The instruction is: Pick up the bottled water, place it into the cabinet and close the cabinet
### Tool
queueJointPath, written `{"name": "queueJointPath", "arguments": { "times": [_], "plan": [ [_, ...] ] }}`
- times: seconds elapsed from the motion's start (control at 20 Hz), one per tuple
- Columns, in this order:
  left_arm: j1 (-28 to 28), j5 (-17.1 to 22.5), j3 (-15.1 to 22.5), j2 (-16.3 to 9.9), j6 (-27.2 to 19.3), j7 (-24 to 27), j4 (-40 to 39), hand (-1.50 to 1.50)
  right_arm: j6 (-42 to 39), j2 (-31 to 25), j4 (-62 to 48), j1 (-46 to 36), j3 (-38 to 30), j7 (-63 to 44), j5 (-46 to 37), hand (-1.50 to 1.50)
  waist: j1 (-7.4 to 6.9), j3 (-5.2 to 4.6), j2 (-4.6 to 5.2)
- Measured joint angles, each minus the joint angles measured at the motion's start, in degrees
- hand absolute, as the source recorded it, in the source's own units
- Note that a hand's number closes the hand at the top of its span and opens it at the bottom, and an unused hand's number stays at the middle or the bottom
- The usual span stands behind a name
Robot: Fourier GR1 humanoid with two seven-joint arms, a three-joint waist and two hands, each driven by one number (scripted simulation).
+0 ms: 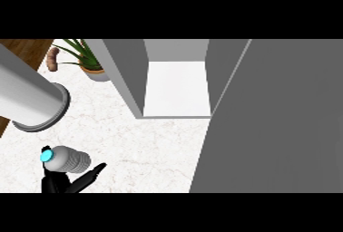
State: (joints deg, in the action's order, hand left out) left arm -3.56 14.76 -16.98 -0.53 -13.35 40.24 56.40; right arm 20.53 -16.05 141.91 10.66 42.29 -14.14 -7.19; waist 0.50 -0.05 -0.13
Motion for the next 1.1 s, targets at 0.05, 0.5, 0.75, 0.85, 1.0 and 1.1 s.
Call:
{"name": "queueJointPath", "arguments": {
  "times": [0.05, 0.5, 0.75, 0.85, 1.0, 1.1],
  "plan": [
    [0.1, 0.4, -0.2, -0.3, 0.7, 0.4, -0.2, -1.5, 0.2, -0.1, 0.0, 0.2, 0.0, 0.3, 0.0, -1.5, -0.04, 0.0, 0.0],
    [3.5, 4.1, -2.1, -1.3, 6.6, 6.2, -7.1, 1.5, 0.5, -1.2, 0.3, -1.0, -1.1, -0.9, 0.2, -1.5, -0.04, 0.01, 0.02],
    [5.2, 5.8, -2.4, -1.6, 8.7, 7.0, -8.6, 1.5, 1.0, -1.0, 0.3, -1.5, -1.1, -1.6, 0.4, -1.5, -0.12, 0.02, 0.02],
    [5.1, 6.3, -2.4, -1.5, 9.3, 7.2, -8.2, 1.5, 1.7, -0.3, 0.4, -3.0, -0.7, -3.8, 0.2, -1.5, -0.18, 0.0, 0.01],
    [4.8, 6.8, -1.5, -1.2, 11.8, 7.7, -8.7, 1.5, 2.2, -0.2, 0.2, -3.8, -0.4, -4.3, 0.1, -1.5, -0.17, 0.0, 0.0],
    [5.3, 5.8, 0.6, -1.0, 13.5, 6.6, -8.3, 1.5, 2.1, -0.9, 0.1, -3.5, -0.3, -3.2, 0.3, -1.5, 0.05, 0.02, -0.05]
  ]
}}
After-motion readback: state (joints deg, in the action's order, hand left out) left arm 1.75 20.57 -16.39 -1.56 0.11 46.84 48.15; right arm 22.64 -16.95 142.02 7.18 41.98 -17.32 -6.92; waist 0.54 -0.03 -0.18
